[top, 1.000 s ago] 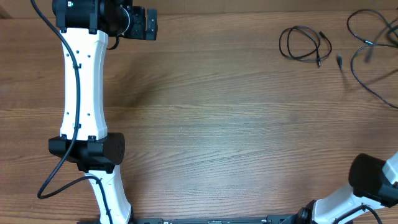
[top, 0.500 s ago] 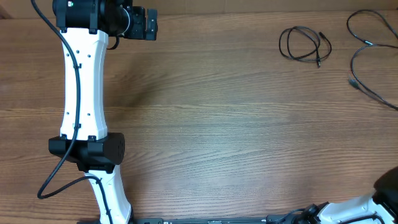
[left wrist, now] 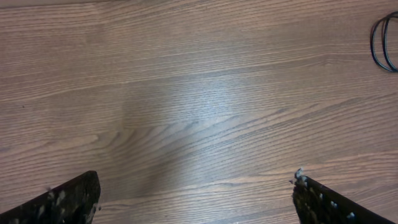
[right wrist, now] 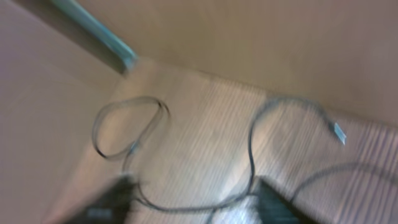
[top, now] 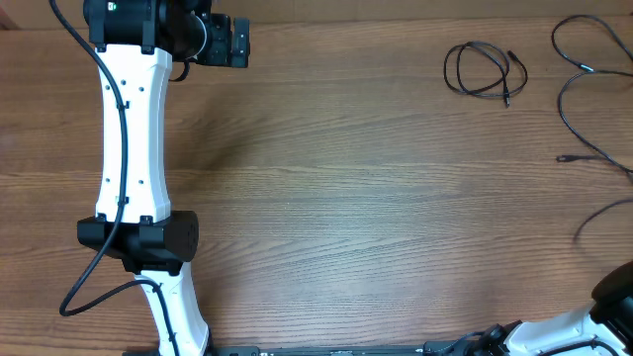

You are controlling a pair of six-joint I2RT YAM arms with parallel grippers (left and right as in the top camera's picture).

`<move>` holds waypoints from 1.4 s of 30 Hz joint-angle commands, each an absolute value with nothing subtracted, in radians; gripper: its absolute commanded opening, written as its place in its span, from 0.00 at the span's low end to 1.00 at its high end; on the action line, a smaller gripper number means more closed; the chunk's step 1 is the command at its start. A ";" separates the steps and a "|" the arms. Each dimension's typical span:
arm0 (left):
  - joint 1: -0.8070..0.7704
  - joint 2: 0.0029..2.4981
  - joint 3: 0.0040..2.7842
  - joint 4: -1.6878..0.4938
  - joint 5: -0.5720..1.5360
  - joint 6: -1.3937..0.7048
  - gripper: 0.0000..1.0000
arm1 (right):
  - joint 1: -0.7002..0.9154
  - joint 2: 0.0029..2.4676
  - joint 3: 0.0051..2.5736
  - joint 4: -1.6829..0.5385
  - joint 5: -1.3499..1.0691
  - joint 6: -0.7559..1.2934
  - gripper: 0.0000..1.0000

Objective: Untangle cables
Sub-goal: 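Move the right gripper back over the separated cables at upper right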

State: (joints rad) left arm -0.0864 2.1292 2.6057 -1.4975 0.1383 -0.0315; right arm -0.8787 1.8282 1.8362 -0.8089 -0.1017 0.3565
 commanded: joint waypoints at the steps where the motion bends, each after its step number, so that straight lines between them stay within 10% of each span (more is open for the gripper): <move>1: -0.093 2.104 2.627 -1.499 0.150 -0.048 0.99 | -0.882 1.809 1.759 -0.760 -0.217 0.399 1.00; 7: -0.093 2.104 2.627 -1.497 0.150 -0.049 1.00 | -0.806 1.803 1.755 -0.708 -0.497 0.476 1.00; 21: -0.093 2.104 2.627 -1.504 0.150 -0.049 1.00 | -0.194 2.031 1.721 -0.584 -0.049 0.736 1.00; 29: -0.093 2.104 2.627 -1.523 0.150 -0.049 1.00 | -0.141 2.169 1.721 -0.595 -0.001 1.390 1.00; 42: -0.093 2.104 2.627 -1.526 0.150 -0.049 1.00 | -0.124 2.279 1.721 -0.589 0.141 1.520 1.00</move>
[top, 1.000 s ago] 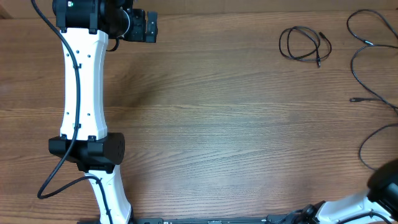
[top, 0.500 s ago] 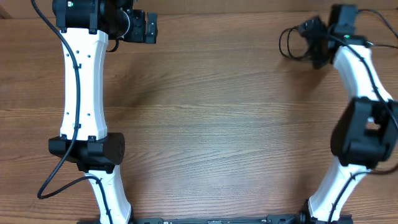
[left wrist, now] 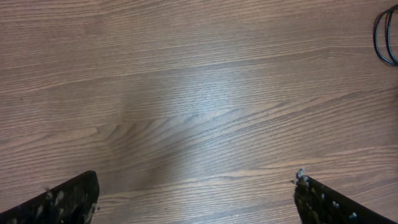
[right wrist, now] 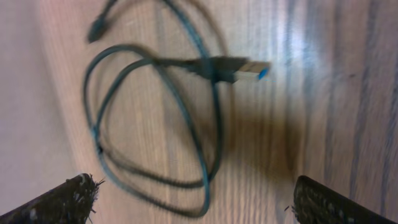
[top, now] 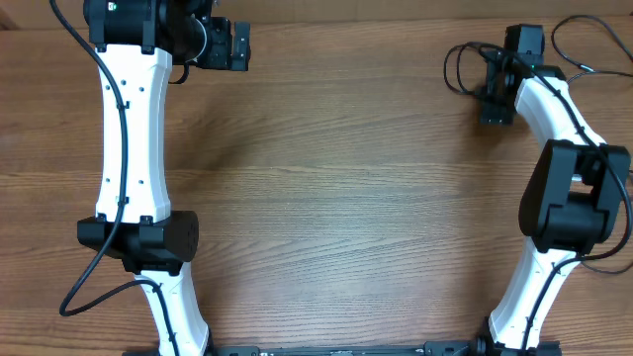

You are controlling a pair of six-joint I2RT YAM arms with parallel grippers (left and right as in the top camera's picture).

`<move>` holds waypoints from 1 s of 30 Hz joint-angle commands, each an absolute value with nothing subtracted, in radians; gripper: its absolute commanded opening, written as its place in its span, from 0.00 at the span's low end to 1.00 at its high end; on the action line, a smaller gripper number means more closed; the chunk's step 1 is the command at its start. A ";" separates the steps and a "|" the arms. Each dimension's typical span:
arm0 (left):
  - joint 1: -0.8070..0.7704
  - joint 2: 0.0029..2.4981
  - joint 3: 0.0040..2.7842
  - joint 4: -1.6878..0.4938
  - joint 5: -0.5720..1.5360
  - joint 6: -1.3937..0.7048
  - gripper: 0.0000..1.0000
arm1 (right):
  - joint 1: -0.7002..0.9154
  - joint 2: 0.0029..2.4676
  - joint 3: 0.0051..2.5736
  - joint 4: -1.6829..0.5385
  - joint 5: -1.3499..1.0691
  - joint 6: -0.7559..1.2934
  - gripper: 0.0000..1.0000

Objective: Untangle cables
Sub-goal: 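Move the right gripper back over the separated cables at upper right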

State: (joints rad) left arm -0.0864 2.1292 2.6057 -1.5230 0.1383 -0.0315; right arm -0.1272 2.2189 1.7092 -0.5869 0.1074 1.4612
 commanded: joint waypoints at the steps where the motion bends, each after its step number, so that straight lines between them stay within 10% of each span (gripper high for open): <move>1: -0.093 2.104 2.627 -1.530 0.150 -0.049 1.00 | -0.124 2.287 1.721 -0.593 0.141 1.520 1.00; 7: -0.093 2.104 2.627 -1.550 0.149 -0.048 1.00 | -0.141 2.302 1.721 -0.606 0.199 1.575 0.98; 8: -0.093 2.104 2.627 -1.551 0.149 -0.048 1.00 | -0.148 2.302 1.721 -0.602 0.203 1.575 0.88; 10: -0.093 2.104 2.627 -1.552 0.149 -0.048 1.00 | -0.163 2.302 1.721 -0.599 0.215 1.576 0.23; 11: -0.093 2.104 2.627 -1.552 0.149 -0.048 1.00 | -0.170 2.302 1.721 -0.596 0.220 1.576 0.08; 30: -0.093 2.104 2.627 -1.549 0.147 -0.048 1.00 | -0.134 2.090 1.795 -0.316 0.050 1.042 0.04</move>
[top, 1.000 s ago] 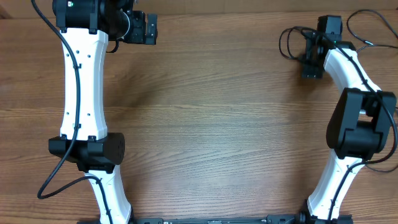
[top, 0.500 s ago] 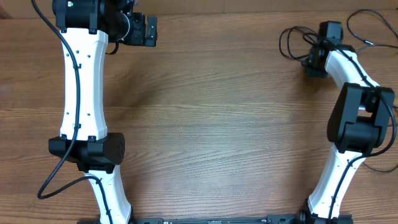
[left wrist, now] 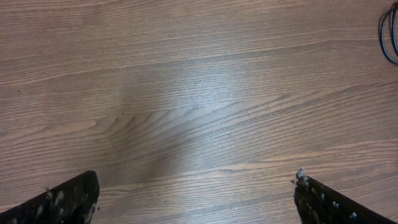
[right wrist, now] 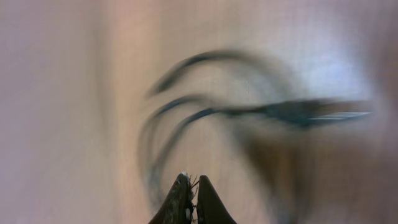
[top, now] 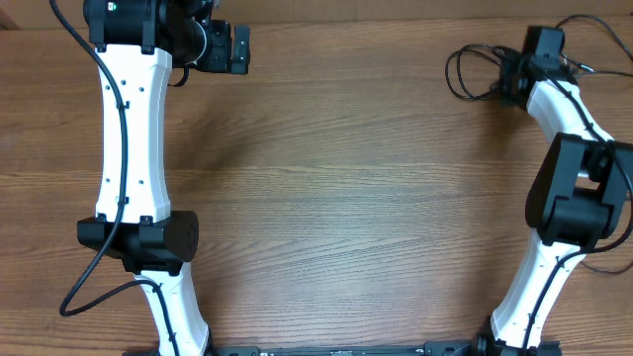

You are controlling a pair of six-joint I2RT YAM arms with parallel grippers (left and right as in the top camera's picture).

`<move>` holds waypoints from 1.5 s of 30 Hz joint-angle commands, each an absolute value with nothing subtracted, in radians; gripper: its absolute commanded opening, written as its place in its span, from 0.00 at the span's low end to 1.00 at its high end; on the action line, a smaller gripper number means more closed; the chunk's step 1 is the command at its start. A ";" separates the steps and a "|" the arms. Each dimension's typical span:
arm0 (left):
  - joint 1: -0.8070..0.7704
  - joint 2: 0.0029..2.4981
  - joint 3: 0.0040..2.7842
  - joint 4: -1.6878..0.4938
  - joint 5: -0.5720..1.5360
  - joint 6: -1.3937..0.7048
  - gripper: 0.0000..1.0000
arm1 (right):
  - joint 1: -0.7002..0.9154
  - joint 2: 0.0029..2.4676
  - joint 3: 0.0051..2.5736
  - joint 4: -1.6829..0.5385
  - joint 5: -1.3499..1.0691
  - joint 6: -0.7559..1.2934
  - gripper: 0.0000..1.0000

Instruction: Untangle cables

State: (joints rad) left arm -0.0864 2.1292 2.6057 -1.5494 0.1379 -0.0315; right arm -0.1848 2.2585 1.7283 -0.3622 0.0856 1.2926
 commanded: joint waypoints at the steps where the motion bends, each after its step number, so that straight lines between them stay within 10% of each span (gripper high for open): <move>1: -0.093 2.104 2.627 -1.548 0.147 -0.048 1.00 | -0.121 2.058 1.805 -0.315 0.056 0.966 0.04; 6: -0.093 2.104 2.627 -1.542 0.147 -0.048 1.00 | -0.093 2.002 1.806 -0.426 0.152 0.896 0.12; 8: -0.093 2.104 2.627 -1.536 0.147 -0.048 1.00 | -0.093 2.013 1.795 -0.459 0.136 0.896 0.94; 9: -0.093 2.104 2.627 -1.534 0.147 -0.048 1.00 | -0.093 2.019 1.789 -0.475 0.102 0.891 1.00; 15: -0.093 2.104 2.627 -1.541 0.147 -0.040 1.00 | -0.086 2.069 1.785 -0.435 -0.371 0.066 0.97; 22: -0.093 2.104 2.627 -1.551 0.147 -0.040 1.00 | -0.086 2.117 1.785 -0.661 -0.270 -0.768 0.86; 45: -0.093 2.104 2.627 -1.571 0.147 -0.037 1.00 | -0.110 2.388 1.785 -0.552 -0.221 -0.894 0.85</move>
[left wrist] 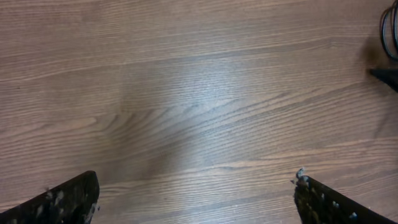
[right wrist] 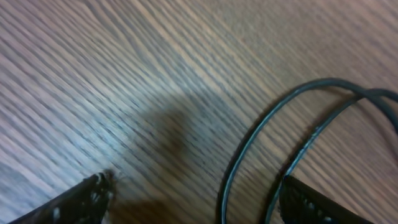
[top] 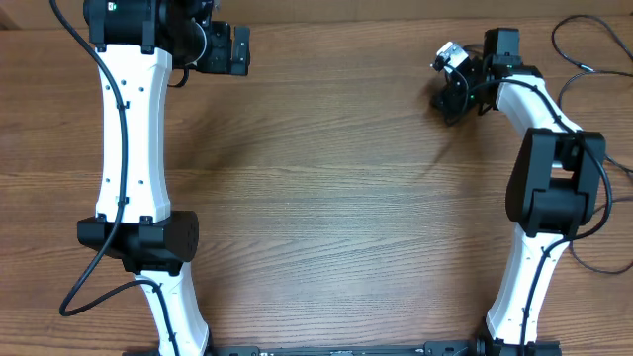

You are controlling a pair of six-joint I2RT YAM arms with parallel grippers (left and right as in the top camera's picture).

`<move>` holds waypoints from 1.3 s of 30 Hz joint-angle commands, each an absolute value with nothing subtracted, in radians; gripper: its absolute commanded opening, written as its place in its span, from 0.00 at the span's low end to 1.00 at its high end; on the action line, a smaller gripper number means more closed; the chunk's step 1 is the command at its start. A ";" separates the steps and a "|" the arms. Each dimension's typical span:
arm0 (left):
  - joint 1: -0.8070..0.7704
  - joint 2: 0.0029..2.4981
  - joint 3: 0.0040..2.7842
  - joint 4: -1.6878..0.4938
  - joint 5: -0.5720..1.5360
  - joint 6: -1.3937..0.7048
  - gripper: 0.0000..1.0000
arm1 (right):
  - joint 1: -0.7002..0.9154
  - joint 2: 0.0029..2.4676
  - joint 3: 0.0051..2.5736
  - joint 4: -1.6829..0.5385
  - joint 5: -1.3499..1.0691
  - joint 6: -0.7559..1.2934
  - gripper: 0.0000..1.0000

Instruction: Untangle cables

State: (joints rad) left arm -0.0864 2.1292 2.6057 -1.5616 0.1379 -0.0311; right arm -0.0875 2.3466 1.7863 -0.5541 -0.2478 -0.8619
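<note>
A black coiled cable [right wrist: 245, 158] lies on the wooden table [top: 326, 198] at the back right. Two of its strands run between the fingers of my right gripper [right wrist: 199, 199], which stands open low over it. In the overhead view the right gripper [top: 447, 97] covers most of the coil. The left wrist view shows an edge of the coil [left wrist: 392, 31] at its far right. My left gripper [left wrist: 196, 199] is open over bare wood, and in the overhead view the left gripper [top: 237, 47] hangs at the back left, far from the coil.
A second, long black cable [top: 579, 59] snakes along the table's far right side, past the right arm [top: 554, 188]. The left arm [top: 134, 129] stretches up the left side.
My right gripper was shut at the coil's right side. Now it is open and further left, with the coil's strands between its fingers. The left arm has not moved.
At first the right arm was down at the front right corner and the coil lay alone at the back right. Then my right gripper hung open over the coil, then shut beside it, and now it is open over the coil's strands.
</note>
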 commanded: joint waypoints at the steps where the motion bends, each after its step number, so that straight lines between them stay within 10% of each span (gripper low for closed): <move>1: -0.093 2.104 2.627 -1.572 0.147 -0.037 1.00 | -0.120 2.402 1.785 -0.556 -0.220 -0.895 0.85; 12: -0.093 2.104 2.627 -1.566 0.146 -0.037 1.00 | -0.166 2.489 1.784 -0.629 -0.279 -0.847 0.53; 16: -0.093 2.104 2.627 -1.567 0.146 -0.037 1.00 | -0.159 2.502 1.784 -0.665 -0.324 -0.834 0.04; 39: -0.093 2.104 2.627 -1.547 0.150 -0.038 1.00 | -0.150 2.074 2.341 -1.050 -0.471 0.137 0.04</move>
